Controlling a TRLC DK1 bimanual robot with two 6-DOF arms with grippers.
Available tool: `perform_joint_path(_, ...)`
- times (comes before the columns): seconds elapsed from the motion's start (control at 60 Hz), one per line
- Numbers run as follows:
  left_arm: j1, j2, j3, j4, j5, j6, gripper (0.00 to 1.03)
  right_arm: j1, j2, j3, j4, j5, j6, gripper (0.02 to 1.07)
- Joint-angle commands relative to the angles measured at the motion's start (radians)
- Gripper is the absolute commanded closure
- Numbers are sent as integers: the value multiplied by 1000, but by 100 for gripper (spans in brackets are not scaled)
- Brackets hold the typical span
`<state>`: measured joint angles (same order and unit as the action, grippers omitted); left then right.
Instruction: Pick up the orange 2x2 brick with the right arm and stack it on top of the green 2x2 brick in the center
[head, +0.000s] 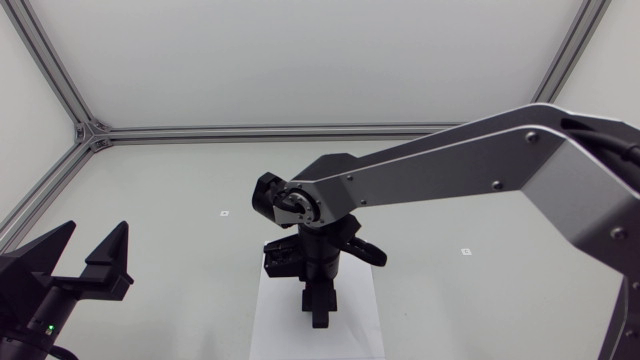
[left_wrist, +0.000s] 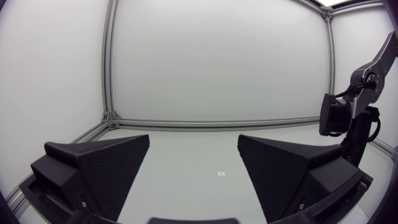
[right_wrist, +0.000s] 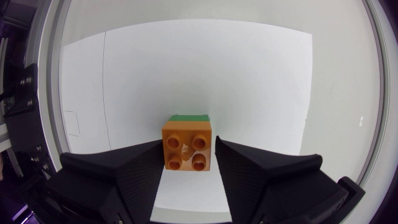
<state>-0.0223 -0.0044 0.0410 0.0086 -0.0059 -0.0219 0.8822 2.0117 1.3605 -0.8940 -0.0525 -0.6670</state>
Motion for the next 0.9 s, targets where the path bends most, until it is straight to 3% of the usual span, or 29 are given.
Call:
perform_joint_path(0.0, 4, -8, -41, -13, 4, 13, 4, -2, -1, 5, -5, -6, -9, 34)
perform_joint_path(0.233, 4, -8, -41, -15, 4, 13, 4, -5, -45, 2, -16, -6, -2, 7)
perform_joint_path(0.667, 4, -8, -41, -15, 4, 13, 4, -23, -315, -60, -86, -7, 61, 7)
perform_joint_path(0.883, 4, -8, -41, -15, 4, 13, 4, -131, -513, -149, -75, -12, 136, 7)
